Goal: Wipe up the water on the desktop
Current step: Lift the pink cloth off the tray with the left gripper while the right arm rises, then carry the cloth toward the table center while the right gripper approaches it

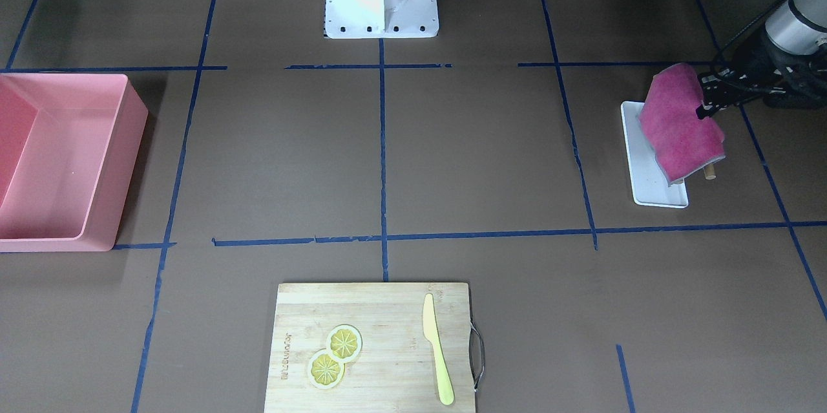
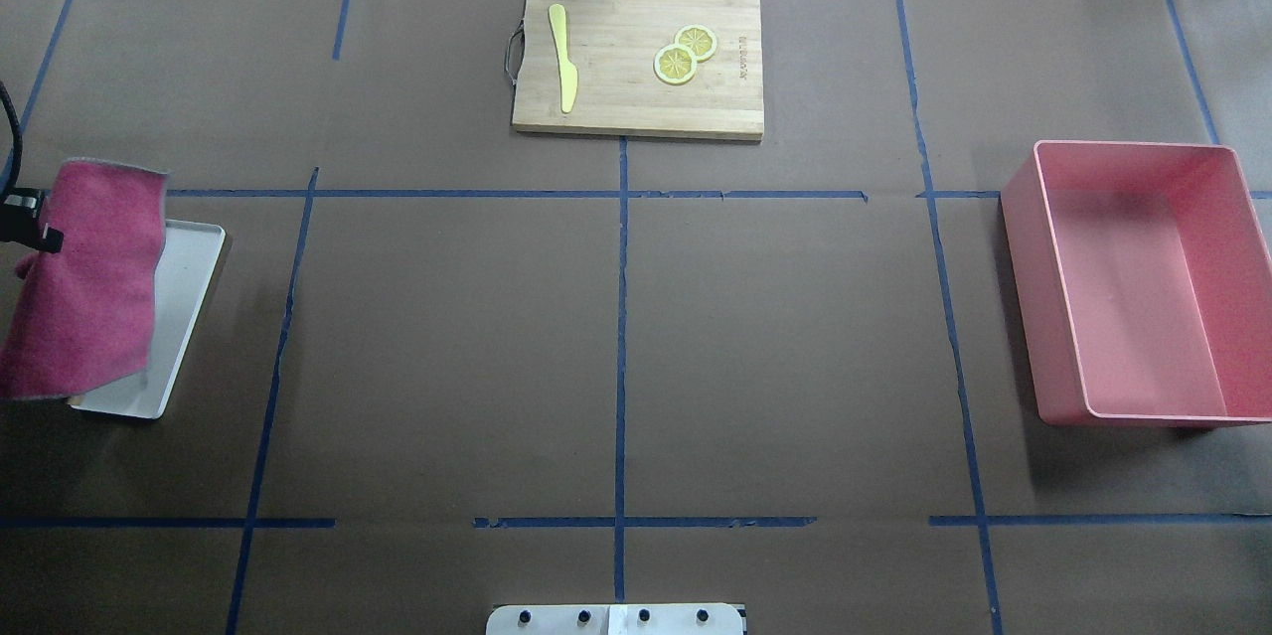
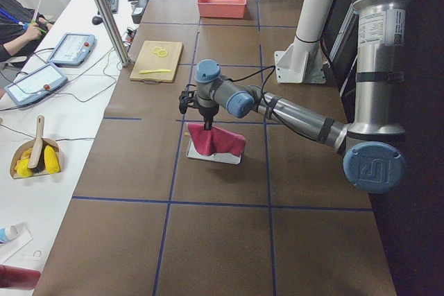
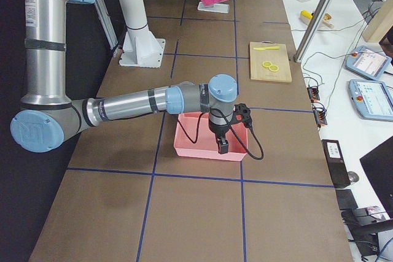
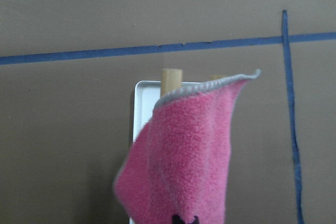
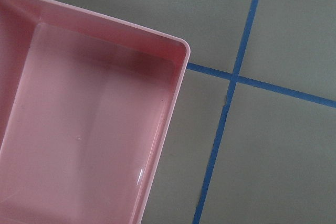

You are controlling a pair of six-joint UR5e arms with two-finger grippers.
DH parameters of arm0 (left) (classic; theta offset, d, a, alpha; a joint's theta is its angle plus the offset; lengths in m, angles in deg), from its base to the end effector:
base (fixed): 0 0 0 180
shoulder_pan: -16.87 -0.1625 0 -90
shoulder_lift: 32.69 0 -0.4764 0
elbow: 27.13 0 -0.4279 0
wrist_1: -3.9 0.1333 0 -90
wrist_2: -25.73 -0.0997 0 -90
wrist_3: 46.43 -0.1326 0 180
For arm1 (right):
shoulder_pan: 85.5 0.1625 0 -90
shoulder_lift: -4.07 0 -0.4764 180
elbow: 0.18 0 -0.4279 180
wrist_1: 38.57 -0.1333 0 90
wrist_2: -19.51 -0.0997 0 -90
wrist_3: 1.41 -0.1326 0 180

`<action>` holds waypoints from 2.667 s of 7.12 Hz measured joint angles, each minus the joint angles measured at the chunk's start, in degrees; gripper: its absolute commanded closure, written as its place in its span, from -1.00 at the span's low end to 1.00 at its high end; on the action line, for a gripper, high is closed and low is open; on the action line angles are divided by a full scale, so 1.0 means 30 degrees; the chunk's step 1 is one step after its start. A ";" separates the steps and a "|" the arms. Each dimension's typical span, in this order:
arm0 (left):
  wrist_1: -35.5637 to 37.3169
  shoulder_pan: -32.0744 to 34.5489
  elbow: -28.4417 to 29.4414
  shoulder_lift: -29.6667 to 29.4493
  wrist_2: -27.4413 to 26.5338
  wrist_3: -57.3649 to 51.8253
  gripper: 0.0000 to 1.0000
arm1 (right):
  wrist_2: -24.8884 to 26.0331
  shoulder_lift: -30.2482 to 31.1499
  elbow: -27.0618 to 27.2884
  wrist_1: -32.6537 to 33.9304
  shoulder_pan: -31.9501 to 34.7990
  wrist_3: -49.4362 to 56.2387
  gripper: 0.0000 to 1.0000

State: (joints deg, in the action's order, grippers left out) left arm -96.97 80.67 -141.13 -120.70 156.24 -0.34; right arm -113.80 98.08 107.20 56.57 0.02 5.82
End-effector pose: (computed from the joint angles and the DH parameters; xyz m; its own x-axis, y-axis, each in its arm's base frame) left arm 0.1867 -0.4862 0.5088 0.6323 -0.0906 -0.7694 0.1221 0.9924 -0.0165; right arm 0.0035 -0.4973 0.6200 0.7023 -0.2777 0.6555 0.1670 0.9594 0.2274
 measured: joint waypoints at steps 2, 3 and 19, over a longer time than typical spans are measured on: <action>0.0226 0.0029 -0.0617 -0.1206 -0.0043 0.5959 1.00 | -0.0598 0.0015 0.0055 -0.1678 -0.0029 0.0016 -0.96; 0.0253 0.0034 -0.0712 -0.1995 -0.0052 0.8681 1.00 | -0.0820 0.0027 0.0062 -0.3207 -0.0104 0.0026 -0.95; 0.4372 -0.6200 -0.0008 -1.4319 -0.5110 3.2972 1.00 | 0.8930 -1.0408 0.0658 -1.3735 -1.7017 -0.9726 -0.99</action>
State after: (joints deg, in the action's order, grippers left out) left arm -83.86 62.07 -141.15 -163.66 140.91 98.58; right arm -87.01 66.86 109.18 15.37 -51.04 -23.36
